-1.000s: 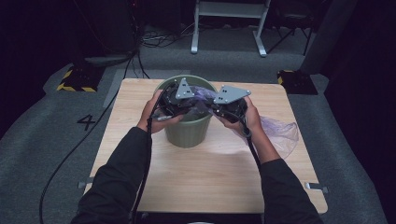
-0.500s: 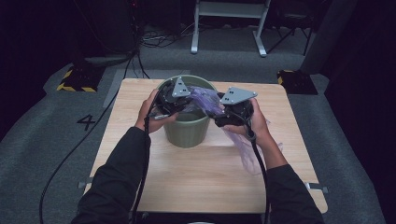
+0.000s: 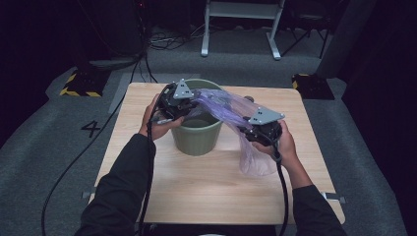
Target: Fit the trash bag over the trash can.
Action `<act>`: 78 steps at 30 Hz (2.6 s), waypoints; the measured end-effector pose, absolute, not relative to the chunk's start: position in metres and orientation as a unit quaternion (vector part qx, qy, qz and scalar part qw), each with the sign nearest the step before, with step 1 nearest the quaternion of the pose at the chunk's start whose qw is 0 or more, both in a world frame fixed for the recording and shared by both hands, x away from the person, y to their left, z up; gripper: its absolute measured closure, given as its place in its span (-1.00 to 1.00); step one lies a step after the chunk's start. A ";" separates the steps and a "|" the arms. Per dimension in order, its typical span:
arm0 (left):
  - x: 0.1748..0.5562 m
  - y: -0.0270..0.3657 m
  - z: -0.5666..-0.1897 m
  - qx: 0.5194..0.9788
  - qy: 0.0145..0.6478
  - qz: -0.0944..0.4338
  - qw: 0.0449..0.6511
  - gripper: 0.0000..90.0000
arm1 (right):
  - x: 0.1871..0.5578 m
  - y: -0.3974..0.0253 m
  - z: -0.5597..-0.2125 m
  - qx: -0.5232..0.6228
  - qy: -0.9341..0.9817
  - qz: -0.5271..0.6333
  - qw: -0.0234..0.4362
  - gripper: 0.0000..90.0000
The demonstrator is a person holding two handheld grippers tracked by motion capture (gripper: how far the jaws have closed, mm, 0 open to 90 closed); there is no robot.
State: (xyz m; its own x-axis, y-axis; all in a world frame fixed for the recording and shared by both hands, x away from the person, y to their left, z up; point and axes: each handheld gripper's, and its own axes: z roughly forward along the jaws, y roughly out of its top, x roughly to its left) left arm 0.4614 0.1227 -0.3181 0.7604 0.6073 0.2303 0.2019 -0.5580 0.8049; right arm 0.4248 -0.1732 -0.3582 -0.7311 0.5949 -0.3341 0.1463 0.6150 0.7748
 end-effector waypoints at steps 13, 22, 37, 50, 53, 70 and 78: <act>0.451 0.133 -0.308 0.810 0.273 0.229 0.466 -0.52 | 0.425 -0.182 -0.332 0.203 0.828 0.366 0.374 0.99; 0.440 0.123 -0.305 0.839 0.222 0.233 0.439 -0.62 | 0.428 -0.170 -0.316 0.190 0.821 0.347 0.410 0.99; 0.451 0.100 -0.313 0.848 0.219 0.214 0.432 -0.10 | 0.420 -0.187 -0.294 0.198 0.806 0.362 0.425 1.00; 0.432 0.088 -0.300 0.845 0.187 0.230 0.445 -0.53 | 0.418 -0.128 -0.302 0.133 0.836 0.346 0.404 1.00; 0.431 0.087 -0.300 0.846 0.191 0.251 0.430 -0.36 | 0.416 -0.113 -0.302 0.116 0.843 0.349 0.394 0.99; 0.431 0.107 -0.312 0.863 0.164 0.275 0.390 0.94 | 0.397 -0.117 -0.302 0.122 0.837 0.415 0.335 -0.26; 0.428 0.128 -0.315 0.856 0.177 0.286 0.393 0.94 | 0.385 -0.156 -0.303 0.163 0.813 0.444 0.341 -0.37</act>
State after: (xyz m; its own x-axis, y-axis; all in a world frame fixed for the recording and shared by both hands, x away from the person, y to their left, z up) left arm 0.4283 0.1283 -0.3151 0.7739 0.5277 0.3501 0.0779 -0.6279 0.7744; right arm 0.3846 -0.1555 -0.3028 -0.7145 0.5674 -0.4093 -0.0372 0.5534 0.8321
